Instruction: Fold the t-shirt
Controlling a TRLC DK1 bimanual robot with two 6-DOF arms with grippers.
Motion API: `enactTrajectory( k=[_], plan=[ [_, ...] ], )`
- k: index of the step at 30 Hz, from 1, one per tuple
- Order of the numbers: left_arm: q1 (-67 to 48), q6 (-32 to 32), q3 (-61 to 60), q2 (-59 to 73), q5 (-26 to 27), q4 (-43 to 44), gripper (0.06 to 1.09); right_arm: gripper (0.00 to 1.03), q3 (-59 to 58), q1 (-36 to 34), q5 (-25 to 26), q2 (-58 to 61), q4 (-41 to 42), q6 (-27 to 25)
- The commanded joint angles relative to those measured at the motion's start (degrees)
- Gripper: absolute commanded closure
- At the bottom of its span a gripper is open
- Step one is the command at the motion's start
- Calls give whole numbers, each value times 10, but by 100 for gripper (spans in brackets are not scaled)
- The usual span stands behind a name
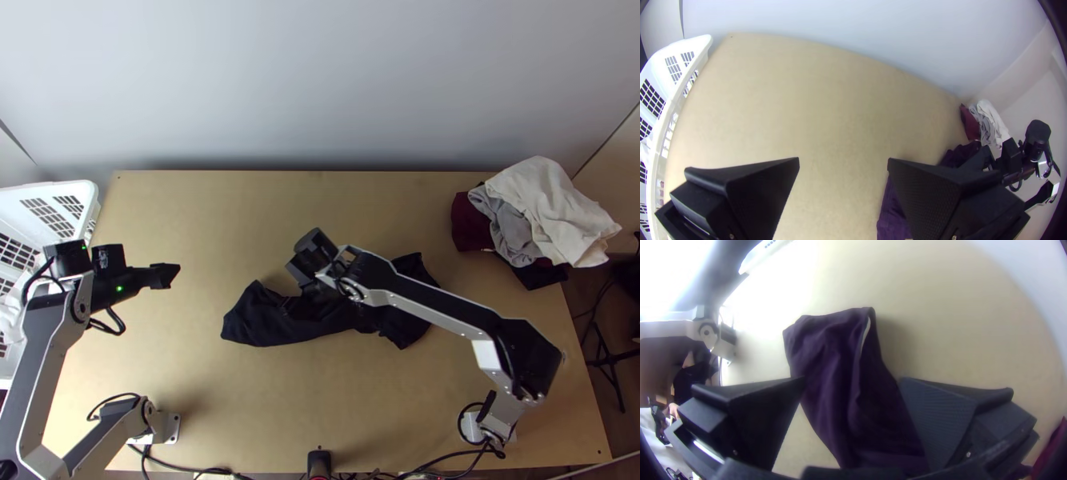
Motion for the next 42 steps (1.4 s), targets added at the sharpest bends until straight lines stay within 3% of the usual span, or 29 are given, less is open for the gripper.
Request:
enactTrajectory(
  k=[1, 7, 14, 16, 17, 20, 27, 37, 42],
  plan=[
    [0, 36, -21, -50, 22, -51, 12, 5, 26, 25, -14, 52, -25, -16],
    [-23, 128, -13, -57, 71, -183, 12, 5, 26, 18, -13, 74, -31, -27],
    [-29, 183, -14, -57, 88, -247, 12, 8, 20, 18, -14, 84, -32, -29],
    [-28, 185, -16, -57, 88, -247, 12, 23, 19, 20, -13, 83, -31, -33],
    [-28, 187, -19, -57, 88, -247, 12, 39, 22, 20, -13, 83, -28, -34],
    [-25, 190, -23, -57, 88, -247, 12, 100, 47, 16, -12, 83, -19, -47],
    [-9, 197, -24, -56, 88, -246, 12, 100, 150, -28, -12, 60, -20, -34],
    [-6, 191, -26, -50, 89, -241, 12, 100, 485, -68, 14, 89, -90, 18],
    [-10, 188, -24, -50, 89, -240, 12, 100, 491, -91, 13, 95, -83, 31]
  ],
)
